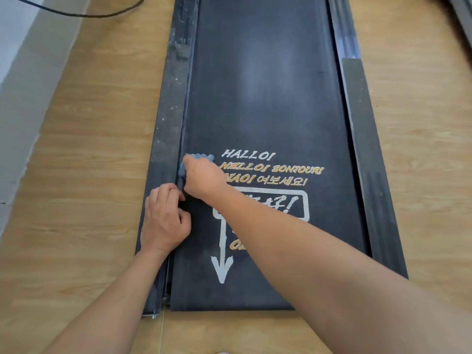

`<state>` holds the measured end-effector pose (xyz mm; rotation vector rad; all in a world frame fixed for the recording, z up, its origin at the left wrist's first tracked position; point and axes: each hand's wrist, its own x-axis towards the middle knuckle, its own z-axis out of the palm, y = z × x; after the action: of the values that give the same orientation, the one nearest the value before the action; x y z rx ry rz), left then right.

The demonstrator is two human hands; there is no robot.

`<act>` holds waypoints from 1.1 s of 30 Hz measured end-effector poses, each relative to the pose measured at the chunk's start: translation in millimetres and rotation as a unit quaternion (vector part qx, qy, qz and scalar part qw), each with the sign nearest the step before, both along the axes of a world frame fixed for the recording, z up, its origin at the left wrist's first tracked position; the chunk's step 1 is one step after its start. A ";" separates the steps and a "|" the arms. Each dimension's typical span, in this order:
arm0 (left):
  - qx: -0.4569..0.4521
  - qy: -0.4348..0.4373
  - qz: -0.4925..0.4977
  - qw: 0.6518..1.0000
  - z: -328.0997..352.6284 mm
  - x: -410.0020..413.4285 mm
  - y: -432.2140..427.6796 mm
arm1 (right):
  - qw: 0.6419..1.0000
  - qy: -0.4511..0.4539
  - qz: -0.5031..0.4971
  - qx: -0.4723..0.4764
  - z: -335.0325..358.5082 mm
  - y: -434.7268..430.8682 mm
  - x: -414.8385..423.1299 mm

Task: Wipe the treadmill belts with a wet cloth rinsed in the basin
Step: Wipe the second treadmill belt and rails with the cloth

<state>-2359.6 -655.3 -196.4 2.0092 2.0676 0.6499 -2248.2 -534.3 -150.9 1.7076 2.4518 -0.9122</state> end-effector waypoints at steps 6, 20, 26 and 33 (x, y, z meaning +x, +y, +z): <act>0.004 0.014 -0.005 1.000 3.0 2.4 -3.9 | 0.990 -0.055 -0.127 -0.007 -5.4 0.8 178.9; -0.025 0.012 0.007 1.000 -5.7 11.5 -93.9 | 0.979 -0.076 -0.166 0.089 -21.8 -25.5 233.0; -0.037 0.010 0.009 0.999 -2.3 7.6 -94.7 | 0.996 -0.030 -0.022 0.083 -11.1 -21.0 18.0; -0.026 0.006 0.022 0.999 0.0 5.2 -96.1 | 0.999 -0.031 0.036 0.012 1.2 -24.0 41.0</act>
<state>-2354.4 -751.5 -196.3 1.9505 2.1182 0.5855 -2207.2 -558.4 -149.6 1.6172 2.4762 -0.8134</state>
